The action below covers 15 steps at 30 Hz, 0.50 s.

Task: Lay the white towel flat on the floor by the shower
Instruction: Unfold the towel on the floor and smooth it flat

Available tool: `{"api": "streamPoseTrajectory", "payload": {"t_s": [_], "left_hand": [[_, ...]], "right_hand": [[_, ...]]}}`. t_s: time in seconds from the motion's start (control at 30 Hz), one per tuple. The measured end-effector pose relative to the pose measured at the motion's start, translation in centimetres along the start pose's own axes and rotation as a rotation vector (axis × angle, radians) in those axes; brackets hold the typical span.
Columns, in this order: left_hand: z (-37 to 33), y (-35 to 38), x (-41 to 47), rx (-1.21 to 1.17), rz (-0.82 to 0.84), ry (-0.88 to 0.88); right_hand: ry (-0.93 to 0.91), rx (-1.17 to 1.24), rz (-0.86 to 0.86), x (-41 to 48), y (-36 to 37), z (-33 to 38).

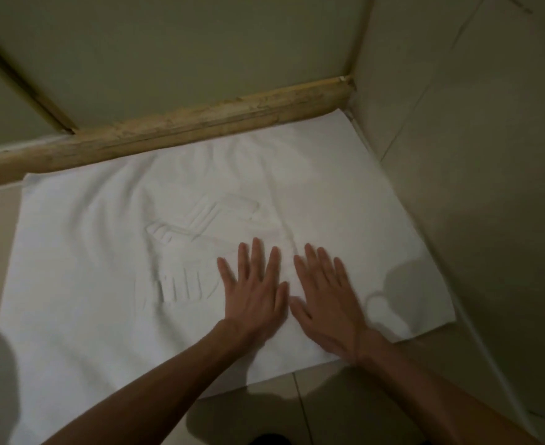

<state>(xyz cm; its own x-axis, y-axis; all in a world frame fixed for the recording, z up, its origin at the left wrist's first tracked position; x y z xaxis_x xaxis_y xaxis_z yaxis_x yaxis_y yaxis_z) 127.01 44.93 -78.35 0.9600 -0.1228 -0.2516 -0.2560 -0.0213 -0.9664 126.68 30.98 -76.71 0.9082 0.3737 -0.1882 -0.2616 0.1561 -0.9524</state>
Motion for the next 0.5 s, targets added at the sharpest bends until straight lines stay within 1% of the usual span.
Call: {"api": "streamPoseTrajectory", "payload": {"t_s": [0.23, 0.4, 0.5], "left_hand": [[2.1, 0.5, -0.2, -0.012, 0.004, -0.092], [1.7, 0.1, -0.6, -0.034, 0.015, -0.057], [2.5, -0.4, -0.8, -0.093, -0.021, -0.057]], "right_hand": [[-0.024, -0.076, 0.063, 0.2, 0.7, 0.5], [-0.013, -0.088, 0.109, -0.2, 0.6, 0.6], [-0.036, -0.083, 0.099, 0.7, -0.6, 1.1]]}}
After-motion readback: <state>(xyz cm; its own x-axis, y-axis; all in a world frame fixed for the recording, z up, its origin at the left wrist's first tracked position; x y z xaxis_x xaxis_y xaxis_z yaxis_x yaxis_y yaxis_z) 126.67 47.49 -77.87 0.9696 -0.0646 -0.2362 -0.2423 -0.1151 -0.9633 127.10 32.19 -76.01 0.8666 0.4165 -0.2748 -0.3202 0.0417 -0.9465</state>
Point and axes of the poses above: each hand's wrist, its own x-axis towards the middle knuckle, its own y-axis out of the palm, z = x × y, the point moved 4 cm from there along x, towards the middle knuckle, and after that the axes turned 5 degrees about x, right-handed, at the moved point
